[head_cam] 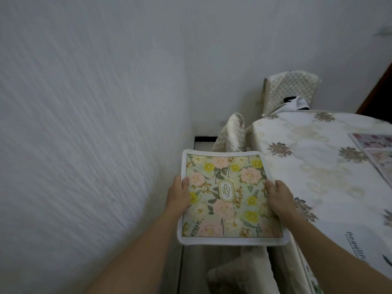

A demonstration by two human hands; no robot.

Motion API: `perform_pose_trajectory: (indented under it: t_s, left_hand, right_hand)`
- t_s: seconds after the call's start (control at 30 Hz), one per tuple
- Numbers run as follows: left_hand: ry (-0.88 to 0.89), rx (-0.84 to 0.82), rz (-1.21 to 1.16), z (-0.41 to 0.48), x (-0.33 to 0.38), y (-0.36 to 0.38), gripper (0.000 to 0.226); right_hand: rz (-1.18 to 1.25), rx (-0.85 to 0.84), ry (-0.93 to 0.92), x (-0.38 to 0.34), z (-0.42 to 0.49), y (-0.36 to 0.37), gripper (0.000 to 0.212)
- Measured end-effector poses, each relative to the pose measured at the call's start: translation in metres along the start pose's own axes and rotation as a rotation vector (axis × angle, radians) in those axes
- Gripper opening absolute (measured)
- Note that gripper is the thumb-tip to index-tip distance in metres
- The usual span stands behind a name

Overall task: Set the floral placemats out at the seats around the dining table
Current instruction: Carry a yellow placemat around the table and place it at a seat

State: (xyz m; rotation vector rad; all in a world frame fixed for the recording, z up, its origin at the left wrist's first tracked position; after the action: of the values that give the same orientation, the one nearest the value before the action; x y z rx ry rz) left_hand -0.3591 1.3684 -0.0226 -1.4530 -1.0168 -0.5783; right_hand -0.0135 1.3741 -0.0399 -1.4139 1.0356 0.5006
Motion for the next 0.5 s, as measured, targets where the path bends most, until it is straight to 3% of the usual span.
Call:
perform_pose_trajectory:
  t_s: [0.5]
  left_hand:
    - [0.040,-0.119,0.033,0.197,0.051,0.066,0.036]
  right_hand:
    - [0.000,0.158,0.086,-0.009,0.148,0.002,0.038]
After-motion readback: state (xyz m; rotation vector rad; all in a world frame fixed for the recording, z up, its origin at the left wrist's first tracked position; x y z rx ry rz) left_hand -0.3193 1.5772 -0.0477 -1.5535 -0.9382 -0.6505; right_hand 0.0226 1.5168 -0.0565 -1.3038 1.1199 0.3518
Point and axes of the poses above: each hand's wrist, its own z-axis towards the middle knuckle, its own y-axis out of the palm, x = y × z, the point moved 10 cm from there along z, towards the middle knuckle, and after that the axes turned 4 degrees about -x, right-handed, at the moved point
